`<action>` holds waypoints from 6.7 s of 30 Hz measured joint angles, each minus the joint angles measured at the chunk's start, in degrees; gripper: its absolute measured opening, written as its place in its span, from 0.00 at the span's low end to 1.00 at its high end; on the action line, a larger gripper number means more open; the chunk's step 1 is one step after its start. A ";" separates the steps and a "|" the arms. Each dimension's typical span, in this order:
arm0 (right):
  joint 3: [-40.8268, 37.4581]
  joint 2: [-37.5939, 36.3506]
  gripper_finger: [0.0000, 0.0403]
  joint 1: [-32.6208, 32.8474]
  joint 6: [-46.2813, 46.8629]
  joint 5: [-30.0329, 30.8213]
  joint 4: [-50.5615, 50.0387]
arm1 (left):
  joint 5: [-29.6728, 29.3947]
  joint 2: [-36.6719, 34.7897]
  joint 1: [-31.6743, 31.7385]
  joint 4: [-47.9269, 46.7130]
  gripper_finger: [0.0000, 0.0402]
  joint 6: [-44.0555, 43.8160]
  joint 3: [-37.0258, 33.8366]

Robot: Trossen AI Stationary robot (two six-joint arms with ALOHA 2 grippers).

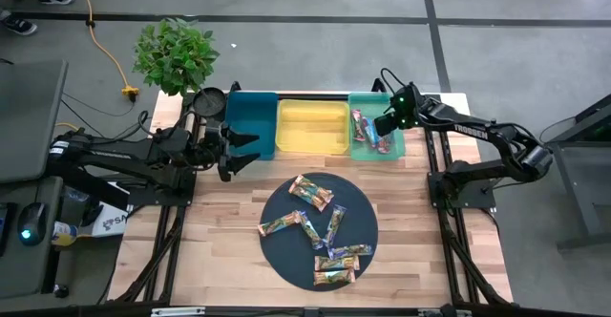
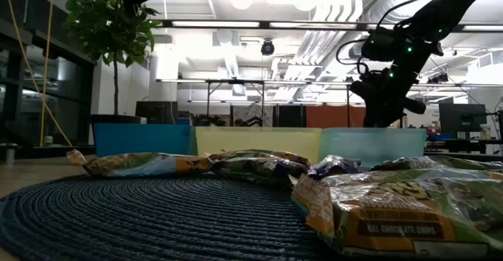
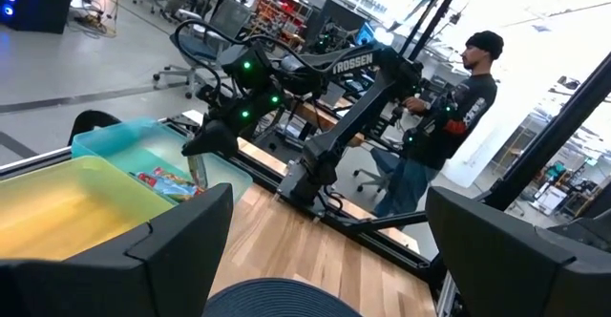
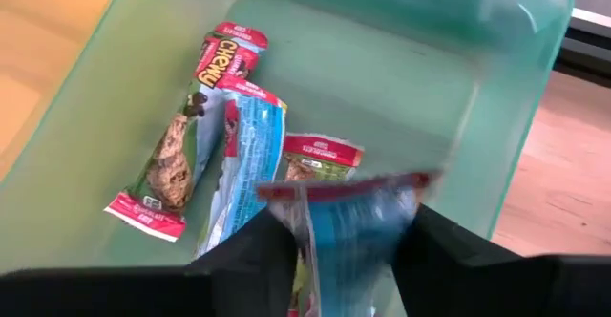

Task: Pick and place Granola Bars by type
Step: Put the red granola bar into the green bin, then put the blue granola bar into the blue bin

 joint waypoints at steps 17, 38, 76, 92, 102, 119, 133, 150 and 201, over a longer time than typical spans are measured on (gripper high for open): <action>-0.02 -3.39 0.51 0.02 -2.50 -8.01 9.57 | 0.03 0.00 0.01 0.02 0.86 0.33 0.00; -0.02 -21.43 0.51 10.70 0.21 -19.32 23.95 | -0.29 0.02 0.02 -0.02 0.86 0.89 0.00; 15.80 -19.83 0.51 56.79 -10.66 -0.70 3.97 | -1.25 0.02 0.02 -1.02 0.86 0.70 0.00; 43.98 10.18 0.51 67.43 -30.09 6.30 -27.28 | 0.26 0.02 0.02 -1.46 0.86 1.95 0.00; 46.71 27.14 0.51 71.56 -36.17 9.33 -33.28 | 1.62 0.02 0.02 -1.49 0.86 1.68 0.00; 46.29 35.48 0.51 73.61 -41.71 2.21 -25.22 | 3.09 0.02 0.01 -1.44 0.86 1.55 0.00; 36.71 35.60 0.51 73.13 -42.45 2.82 -16.93 | 3.50 0.02 0.02 -1.40 0.86 1.31 0.00; 35.50 37.57 0.51 70.77 -42.12 0.37 -11.19 | 3.60 0.02 0.00 -1.44 0.86 0.66 0.00; 39.22 38.61 0.14 70.30 -23.84 2.08 -10.32 | 3.32 0.02 0.01 -2.01 0.86 0.37 0.02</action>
